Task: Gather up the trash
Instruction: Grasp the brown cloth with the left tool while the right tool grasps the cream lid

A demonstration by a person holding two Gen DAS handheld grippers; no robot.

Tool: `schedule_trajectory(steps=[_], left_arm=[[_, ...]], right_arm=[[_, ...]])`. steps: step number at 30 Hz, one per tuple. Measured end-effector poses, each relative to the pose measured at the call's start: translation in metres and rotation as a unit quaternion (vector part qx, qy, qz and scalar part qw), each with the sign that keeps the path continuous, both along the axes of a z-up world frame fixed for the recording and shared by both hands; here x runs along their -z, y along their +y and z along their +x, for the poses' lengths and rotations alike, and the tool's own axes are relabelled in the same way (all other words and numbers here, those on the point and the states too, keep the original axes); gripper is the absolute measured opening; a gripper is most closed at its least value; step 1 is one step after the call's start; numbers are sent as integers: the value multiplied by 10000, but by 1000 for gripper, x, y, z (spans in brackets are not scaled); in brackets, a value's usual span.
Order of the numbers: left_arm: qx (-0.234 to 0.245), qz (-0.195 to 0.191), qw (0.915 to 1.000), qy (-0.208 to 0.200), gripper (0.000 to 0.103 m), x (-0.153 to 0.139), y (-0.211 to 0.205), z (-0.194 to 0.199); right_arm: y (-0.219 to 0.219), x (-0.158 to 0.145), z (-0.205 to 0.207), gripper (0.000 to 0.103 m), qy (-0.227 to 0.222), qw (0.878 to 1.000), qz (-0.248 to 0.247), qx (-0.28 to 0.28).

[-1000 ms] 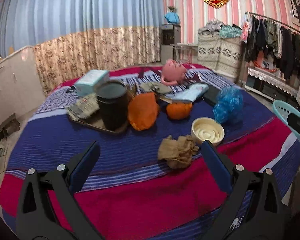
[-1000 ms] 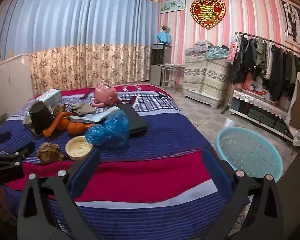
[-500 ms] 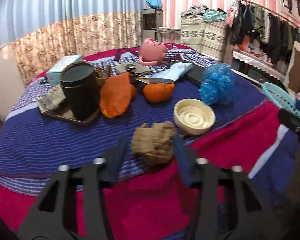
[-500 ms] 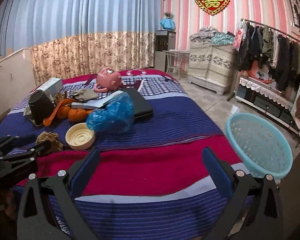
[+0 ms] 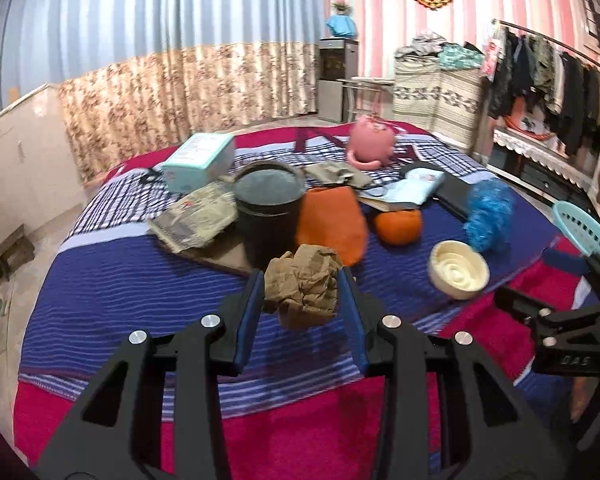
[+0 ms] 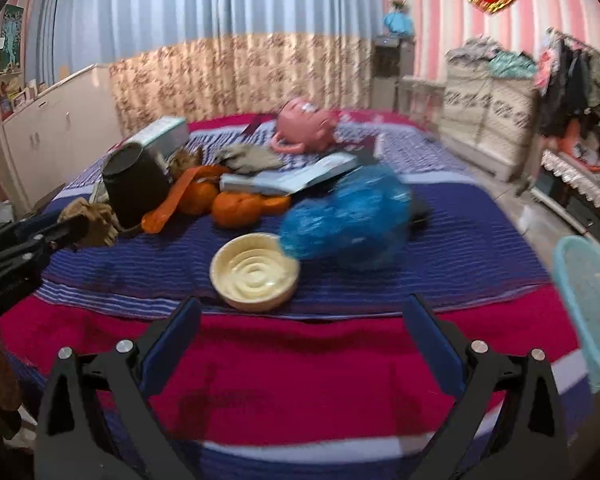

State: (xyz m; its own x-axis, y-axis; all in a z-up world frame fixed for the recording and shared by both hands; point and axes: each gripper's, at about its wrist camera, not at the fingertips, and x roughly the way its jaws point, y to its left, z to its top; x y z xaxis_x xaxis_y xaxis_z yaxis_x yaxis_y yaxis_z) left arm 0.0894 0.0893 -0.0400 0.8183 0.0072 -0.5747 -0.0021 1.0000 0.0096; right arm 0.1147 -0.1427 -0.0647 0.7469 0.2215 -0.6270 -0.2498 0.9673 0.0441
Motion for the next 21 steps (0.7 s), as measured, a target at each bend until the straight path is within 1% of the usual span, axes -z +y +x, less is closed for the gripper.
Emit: schedule_trajectory(steps=[1,3,4,7,10,11,15,19,21], left_arm=[[-42,-36,10000,23,37,2,4,0],[-91,-54,9999,45,37,3,8,2],[-109,-57,9999,49,37,4,9,2],[-141,-94,9998,74,37,7,12,5],[-145,-141,9997,162,37,11,14,9],[-150,-148,9996,180,37,13,14,10],[-146,-139,9997,164,37,12,11,9],[-72,-103,9999,84,37,5,-1,5],[8,-100,9999,34,37,0,-9,3]], right_arm=[[4,4,4,97,77,10000,19,-42],[12,12,15,88,261,9996,33,-126],[16,16,20,86,341,9993,22,-153],[24,20,29,78,398,9989,96,-219],[33,21,35,63,422,9983,98,-386],[35,22,37,61,461,9979,69,-439],[30,15,27,61,411,9976,100,-540],[13,1,4,61,360,9962,415,-679],[1,-8,-8,61,260,9963,484,-659]])
